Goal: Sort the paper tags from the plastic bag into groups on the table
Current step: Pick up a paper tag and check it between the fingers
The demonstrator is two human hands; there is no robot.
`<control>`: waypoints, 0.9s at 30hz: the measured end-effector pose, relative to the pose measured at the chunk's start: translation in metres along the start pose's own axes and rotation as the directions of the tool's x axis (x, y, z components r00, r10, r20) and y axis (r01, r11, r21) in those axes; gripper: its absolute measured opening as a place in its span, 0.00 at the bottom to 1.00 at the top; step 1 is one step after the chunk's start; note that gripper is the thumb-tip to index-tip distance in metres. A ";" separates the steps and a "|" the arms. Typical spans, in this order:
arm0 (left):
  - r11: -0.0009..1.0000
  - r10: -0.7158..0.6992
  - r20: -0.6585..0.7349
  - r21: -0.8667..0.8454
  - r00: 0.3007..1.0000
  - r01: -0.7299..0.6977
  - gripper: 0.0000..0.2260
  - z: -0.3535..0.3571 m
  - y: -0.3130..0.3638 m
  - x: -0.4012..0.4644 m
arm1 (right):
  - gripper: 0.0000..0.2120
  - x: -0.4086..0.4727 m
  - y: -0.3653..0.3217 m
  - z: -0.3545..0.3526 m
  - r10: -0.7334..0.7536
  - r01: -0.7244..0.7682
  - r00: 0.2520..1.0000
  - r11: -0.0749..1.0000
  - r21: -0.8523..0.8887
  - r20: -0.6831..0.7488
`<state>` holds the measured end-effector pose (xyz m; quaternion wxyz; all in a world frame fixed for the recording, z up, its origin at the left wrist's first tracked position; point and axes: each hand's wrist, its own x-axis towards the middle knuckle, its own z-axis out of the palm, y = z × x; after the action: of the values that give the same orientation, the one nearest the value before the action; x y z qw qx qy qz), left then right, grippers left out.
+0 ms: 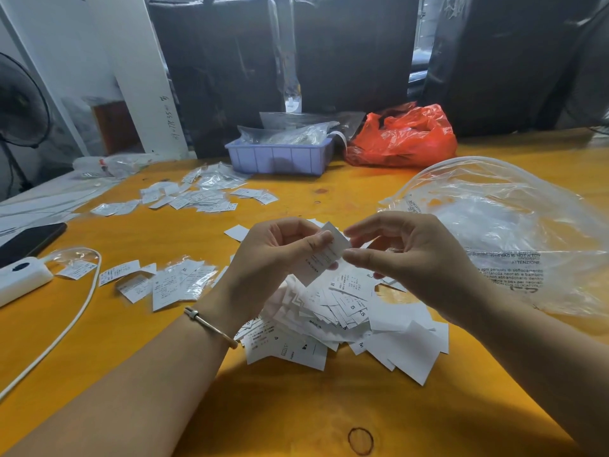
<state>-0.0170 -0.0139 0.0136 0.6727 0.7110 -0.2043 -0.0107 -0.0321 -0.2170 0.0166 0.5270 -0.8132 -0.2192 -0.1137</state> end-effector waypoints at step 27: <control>0.985 -0.003 -0.266 0.168 0.964 0.050 0.03 -0.021 0.012 0.016 | 0.04 0.004 0.020 0.001 0.005 -0.005 1.000 0.991 -0.134 -0.002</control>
<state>0.0001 0.0007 0.0312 0.6296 0.7644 -0.1032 0.0933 -0.0193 -0.2219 0.0011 0.4718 -0.8471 -0.2087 -0.1275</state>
